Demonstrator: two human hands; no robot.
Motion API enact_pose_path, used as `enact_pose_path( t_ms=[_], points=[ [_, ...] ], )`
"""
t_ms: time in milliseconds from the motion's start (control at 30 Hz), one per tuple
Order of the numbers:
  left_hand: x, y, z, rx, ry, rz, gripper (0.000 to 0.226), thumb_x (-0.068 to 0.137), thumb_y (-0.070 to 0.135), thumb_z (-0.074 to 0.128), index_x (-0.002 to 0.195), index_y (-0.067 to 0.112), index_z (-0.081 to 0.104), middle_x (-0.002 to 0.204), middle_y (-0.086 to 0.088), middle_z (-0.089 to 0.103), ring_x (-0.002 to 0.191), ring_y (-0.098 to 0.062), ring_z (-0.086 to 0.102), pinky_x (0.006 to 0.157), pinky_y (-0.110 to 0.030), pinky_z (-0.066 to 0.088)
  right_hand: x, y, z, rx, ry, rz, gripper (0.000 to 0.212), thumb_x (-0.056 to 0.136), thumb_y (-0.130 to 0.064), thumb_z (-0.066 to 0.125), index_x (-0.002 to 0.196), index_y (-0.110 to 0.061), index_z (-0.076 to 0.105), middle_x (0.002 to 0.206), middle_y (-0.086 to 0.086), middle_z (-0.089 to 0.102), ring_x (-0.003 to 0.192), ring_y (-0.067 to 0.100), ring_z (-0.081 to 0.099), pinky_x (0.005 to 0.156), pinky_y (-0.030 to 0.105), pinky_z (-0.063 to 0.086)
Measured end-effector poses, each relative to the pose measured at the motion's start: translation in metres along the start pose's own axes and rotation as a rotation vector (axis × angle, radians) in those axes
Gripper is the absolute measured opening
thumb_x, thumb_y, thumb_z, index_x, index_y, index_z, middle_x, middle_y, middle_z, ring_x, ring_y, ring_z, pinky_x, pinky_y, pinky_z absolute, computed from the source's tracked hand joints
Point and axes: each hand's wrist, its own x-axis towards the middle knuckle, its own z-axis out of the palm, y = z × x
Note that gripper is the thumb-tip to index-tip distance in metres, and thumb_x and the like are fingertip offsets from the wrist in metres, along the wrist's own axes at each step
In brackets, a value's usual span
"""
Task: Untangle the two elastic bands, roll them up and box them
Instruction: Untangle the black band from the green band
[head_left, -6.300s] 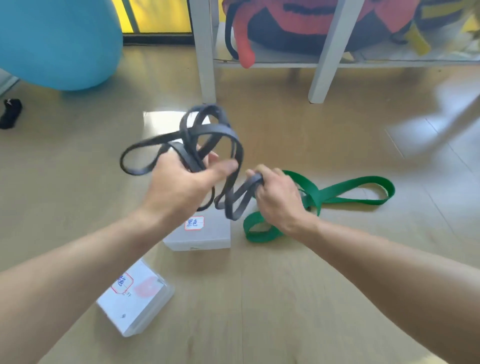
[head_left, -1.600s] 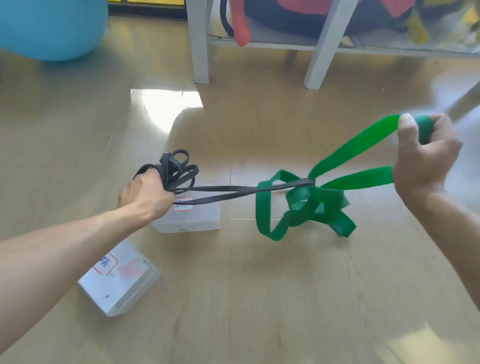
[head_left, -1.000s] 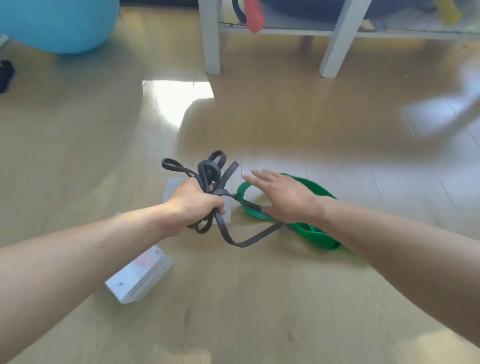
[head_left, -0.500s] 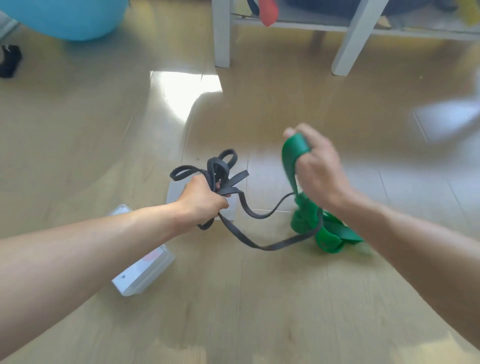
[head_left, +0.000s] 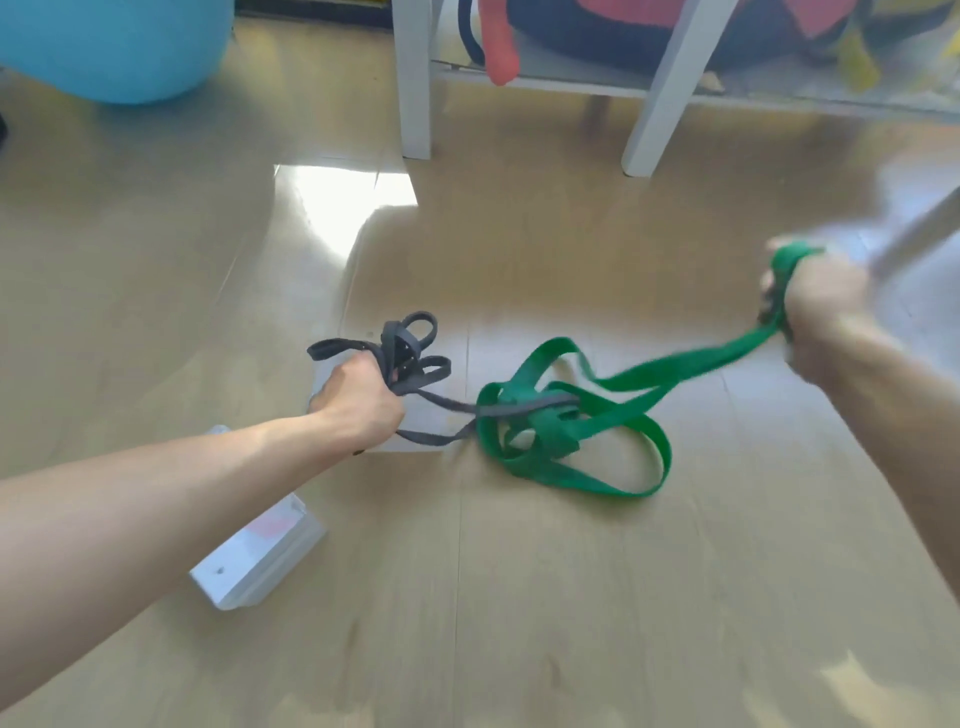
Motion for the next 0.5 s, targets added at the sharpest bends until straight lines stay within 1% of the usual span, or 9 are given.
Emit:
enact_pose_path(
  t_ms=[67, 133, 200, 267, 300, 333, 400, 433, 500],
  points=[
    [-0.001, -0.003, -0.001, -0.042, -0.019, 0.015, 0.026, 0.085, 0.005, 0.061, 0.103, 0.021, 0.054, 0.082, -0.004, 0.061, 0.072, -0.032, 0.064, 0.055, -0.030, 0.046, 0.018, 0.055, -0.032, -0.511, 0.044, 0.129, 0.050, 0.072, -0.008, 0.055, 0.121, -0.007, 0.065, 0.089, 0.015, 0.066, 0.073, 0.027, 0.061, 0.058, 0.030, 0.046],
    [-0.001, -0.004, 0.001, -0.101, -0.039, 0.031, 0.025, 0.082, 0.001, 0.064, 0.100, 0.017, 0.058, 0.082, -0.007, 0.062, 0.066, -0.031, 0.063, 0.051, -0.030, 0.046, 0.025, 0.095, -0.052, -0.978, -0.051, 0.230, 0.068, 0.073, -0.010, 0.064, 0.140, -0.018, 0.053, 0.120, 0.020, 0.066, 0.107, 0.036, 0.062, 0.080, 0.039, 0.053],
    [-0.003, -0.002, 0.004, -0.153, -0.056, 0.041, 0.021, 0.079, -0.001, 0.066, 0.095, 0.013, 0.061, 0.080, -0.009, 0.063, 0.062, -0.030, 0.060, 0.050, -0.031, 0.046, 0.016, 0.102, -0.044, -1.332, -0.184, 0.163, 0.074, 0.078, -0.011, 0.065, 0.147, -0.028, 0.044, 0.130, 0.017, 0.062, 0.122, 0.037, 0.055, 0.095, 0.038, 0.050],
    [-0.005, 0.001, 0.007, -0.203, -0.071, 0.044, 0.019, 0.077, -0.001, 0.067, 0.088, 0.013, 0.060, 0.077, -0.009, 0.062, 0.062, -0.029, 0.059, 0.053, -0.030, 0.046, -0.014, 0.090, -0.011, -1.306, -0.356, 0.007, 0.063, 0.079, -0.013, 0.068, 0.137, -0.031, 0.055, 0.128, 0.008, 0.064, 0.119, 0.030, 0.057, 0.093, 0.033, 0.051],
    [-0.006, 0.004, 0.008, -0.220, -0.077, 0.046, 0.018, 0.077, -0.001, 0.067, 0.084, 0.013, 0.058, 0.075, -0.008, 0.059, 0.062, -0.028, 0.057, 0.054, -0.029, 0.044, -0.035, 0.089, 0.008, -1.227, -0.448, -0.073, 0.049, 0.080, -0.025, 0.074, 0.127, -0.032, 0.061, 0.121, 0.001, 0.067, 0.113, 0.025, 0.061, 0.089, 0.030, 0.051],
    [-0.007, 0.006, 0.008, -0.233, -0.081, 0.047, 0.019, 0.077, -0.001, 0.067, 0.080, 0.014, 0.055, 0.072, -0.007, 0.057, 0.061, -0.027, 0.055, 0.054, -0.028, 0.042, -0.057, 0.089, 0.028, -1.185, -0.531, -0.123, 0.039, 0.079, -0.047, 0.075, 0.114, -0.034, 0.064, 0.109, -0.006, 0.069, 0.102, 0.019, 0.064, 0.082, 0.030, 0.053],
    [-0.010, 0.012, 0.009, -0.263, -0.090, 0.046, 0.025, 0.076, -0.001, 0.067, 0.073, 0.016, 0.050, 0.067, -0.004, 0.052, 0.059, -0.026, 0.051, 0.054, -0.027, 0.040, -0.097, 0.098, 0.062, -1.261, -0.658, -0.152, 0.060, 0.067, -0.085, 0.060, 0.100, -0.035, 0.058, 0.093, -0.012, 0.066, 0.088, 0.016, 0.065, 0.067, 0.031, 0.050],
    [-0.011, 0.014, 0.009, -0.279, -0.095, 0.043, 0.025, 0.076, -0.001, 0.067, 0.072, 0.017, 0.049, 0.066, -0.004, 0.053, 0.059, -0.027, 0.052, 0.054, -0.028, 0.041, -0.108, 0.110, 0.074, -1.333, -0.671, -0.170, 0.072, 0.063, -0.091, 0.056, 0.105, -0.033, 0.054, 0.096, -0.009, 0.064, 0.090, 0.017, 0.064, 0.066, 0.032, 0.048],
    [-0.015, 0.017, 0.009, -0.312, -0.107, 0.042, 0.021, 0.076, 0.001, 0.069, 0.073, 0.014, 0.053, 0.068, -0.008, 0.060, 0.060, -0.031, 0.060, 0.056, -0.033, 0.051, -0.113, 0.135, 0.088, -1.441, -0.603, -0.271, 0.081, 0.069, -0.082, 0.062, 0.122, -0.023, 0.046, 0.111, -0.002, 0.061, 0.098, 0.023, 0.063, 0.070, 0.037, 0.052]
  ],
)
